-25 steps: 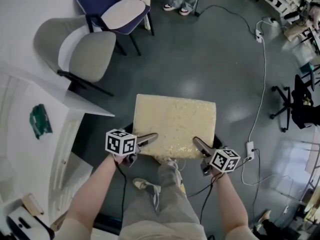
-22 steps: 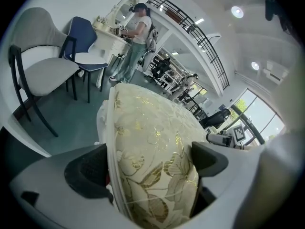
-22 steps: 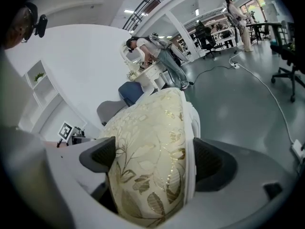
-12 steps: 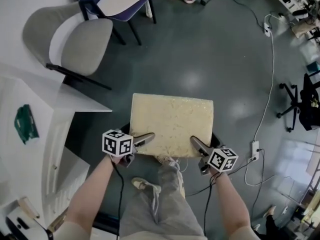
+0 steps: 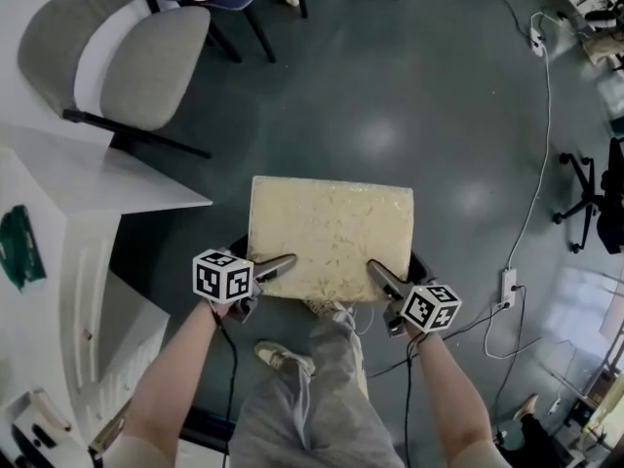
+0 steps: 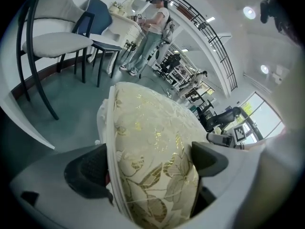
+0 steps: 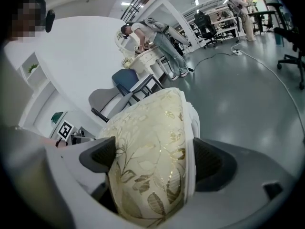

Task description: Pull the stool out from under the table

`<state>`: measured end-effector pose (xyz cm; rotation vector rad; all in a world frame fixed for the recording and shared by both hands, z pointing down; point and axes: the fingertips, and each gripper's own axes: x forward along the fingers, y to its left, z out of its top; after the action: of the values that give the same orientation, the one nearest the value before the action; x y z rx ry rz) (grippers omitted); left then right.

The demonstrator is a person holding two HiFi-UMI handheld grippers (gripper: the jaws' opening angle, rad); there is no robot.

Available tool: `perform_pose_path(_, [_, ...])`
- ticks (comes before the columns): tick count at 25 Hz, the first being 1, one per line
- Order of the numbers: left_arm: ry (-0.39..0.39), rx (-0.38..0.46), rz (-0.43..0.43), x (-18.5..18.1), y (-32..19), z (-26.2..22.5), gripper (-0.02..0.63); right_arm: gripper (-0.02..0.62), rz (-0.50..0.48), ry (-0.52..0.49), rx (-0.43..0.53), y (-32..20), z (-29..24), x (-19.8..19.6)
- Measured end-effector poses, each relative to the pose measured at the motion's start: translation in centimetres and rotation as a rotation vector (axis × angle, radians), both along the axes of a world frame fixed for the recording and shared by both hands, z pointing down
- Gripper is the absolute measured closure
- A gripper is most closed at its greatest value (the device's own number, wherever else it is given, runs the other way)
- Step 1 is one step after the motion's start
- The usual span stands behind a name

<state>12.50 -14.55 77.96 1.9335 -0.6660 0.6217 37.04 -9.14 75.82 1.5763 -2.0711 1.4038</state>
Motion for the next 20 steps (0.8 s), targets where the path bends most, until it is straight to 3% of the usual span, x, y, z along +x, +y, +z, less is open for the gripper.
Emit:
perform_pose_path(7, [-0.018,-0.068,-0.021,0.5,1.4,4.3,0.075,0.071,-0.059,0.025,-0.002,-0.1,3.5,0.7])
perform_pose_path(20, [-0.033,-0.028,-0.026,0.7,0.5,7.5,0.075,0.071,-0.041,-0.002,0.011,-0.5,7.9,0.9])
